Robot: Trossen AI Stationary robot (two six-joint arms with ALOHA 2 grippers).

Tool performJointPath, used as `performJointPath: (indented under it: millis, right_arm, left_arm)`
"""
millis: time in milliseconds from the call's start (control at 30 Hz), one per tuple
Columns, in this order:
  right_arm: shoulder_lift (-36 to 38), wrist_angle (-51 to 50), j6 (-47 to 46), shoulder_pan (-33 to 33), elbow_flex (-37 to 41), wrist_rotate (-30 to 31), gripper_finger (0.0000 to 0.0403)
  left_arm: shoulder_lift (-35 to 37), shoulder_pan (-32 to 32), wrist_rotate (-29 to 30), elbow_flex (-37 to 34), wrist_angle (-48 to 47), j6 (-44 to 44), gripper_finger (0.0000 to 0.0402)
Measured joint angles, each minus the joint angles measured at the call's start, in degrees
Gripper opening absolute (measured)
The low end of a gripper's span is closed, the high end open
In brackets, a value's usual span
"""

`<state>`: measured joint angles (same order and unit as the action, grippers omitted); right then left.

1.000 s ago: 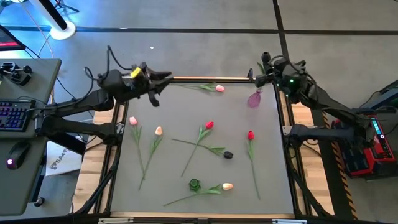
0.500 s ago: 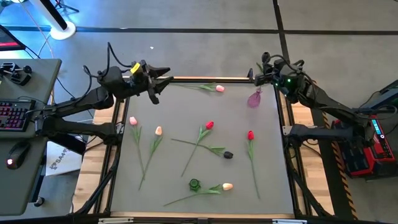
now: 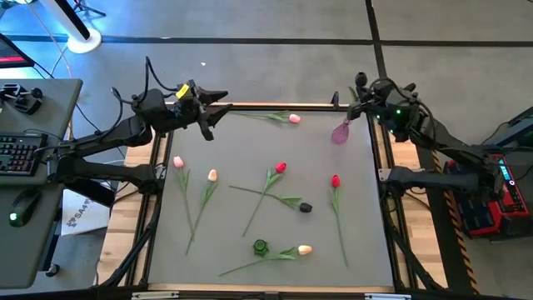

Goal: Sort flowers into vase by color
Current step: Put the right black flower into the violet vase

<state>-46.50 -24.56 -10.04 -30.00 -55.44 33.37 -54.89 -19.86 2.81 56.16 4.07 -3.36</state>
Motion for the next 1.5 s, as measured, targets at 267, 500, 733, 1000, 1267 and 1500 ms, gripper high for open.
performJointPath:
  millis: [267, 500, 733, 1000, 1267, 1500]
  right_arm:
    - [4.2, 17.2, 2.3, -1.7, 16.0, -6.6, 0.0000]
    - [10.8, 19.2, 6.8, -4.3, 21.6, -12.1, 0.0000]
    - [11.9, 15.7, 8.4, -8.8, 21.6, -14.2, 0.0000]
    - [11.4, 23.2, 5.2, -16.5, 27.6, -24.4, 0.0000]
    - [9.5, 27.0, 6.2, -20.9, 31.0, -32.1, 0.0001]
    - [6.5, 27.3, 5.5, -22.3, 30.9, -32.9, 0.0002]
  left_arm:
    - [0.0, 0.0, 0.0, 0.0, 0.0, 0.0, 0.0206]
    - [0.0, 0.0, 0.0, 0.0, 0.0, 0.0, 0.0206]
    - [0.0, 0.0, 0.0, 0.0, 0.0, 0.0, 0.0206]
    - [0.0, 0.0, 0.0, 0.0, 0.0, 0.0, 0.0206]
    - [0.0, 0.0, 0.0, 0.0, 0.0, 0.0, 0.0206]
    - [0.0, 0.0, 0.0, 0.0, 0.0, 0.0, 0.0206]
